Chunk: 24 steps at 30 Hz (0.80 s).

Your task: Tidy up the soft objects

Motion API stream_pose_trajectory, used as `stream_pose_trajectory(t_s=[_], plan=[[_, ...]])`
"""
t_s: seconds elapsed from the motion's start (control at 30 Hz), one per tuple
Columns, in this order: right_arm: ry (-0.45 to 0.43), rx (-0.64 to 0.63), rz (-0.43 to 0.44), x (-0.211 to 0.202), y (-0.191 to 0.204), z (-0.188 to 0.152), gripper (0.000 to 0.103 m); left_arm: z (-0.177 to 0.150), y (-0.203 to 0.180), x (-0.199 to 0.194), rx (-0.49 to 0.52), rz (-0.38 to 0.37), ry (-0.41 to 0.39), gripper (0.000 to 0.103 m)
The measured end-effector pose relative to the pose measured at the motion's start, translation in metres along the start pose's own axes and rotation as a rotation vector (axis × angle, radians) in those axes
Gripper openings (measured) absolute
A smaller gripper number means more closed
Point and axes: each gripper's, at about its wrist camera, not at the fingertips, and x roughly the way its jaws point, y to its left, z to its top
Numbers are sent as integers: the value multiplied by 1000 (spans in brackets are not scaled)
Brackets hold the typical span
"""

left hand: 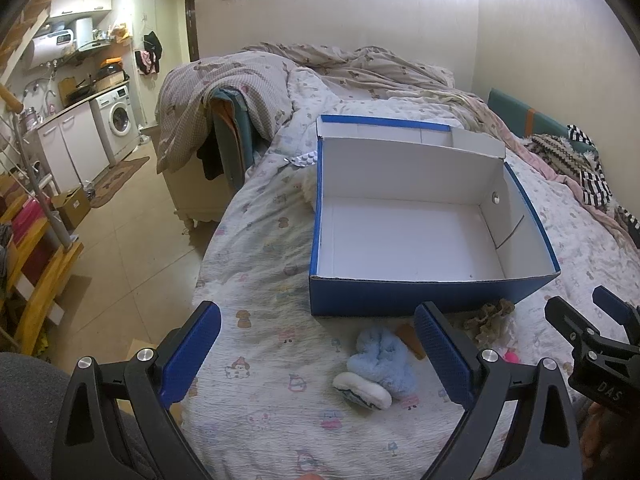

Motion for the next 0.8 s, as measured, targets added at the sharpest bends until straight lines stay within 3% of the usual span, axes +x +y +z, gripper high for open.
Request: stream_pose_trajectory(t_s=[0.8], plan=[[4,-2,1,2,0,-2,103,1,0,-3,4,8,0,97]])
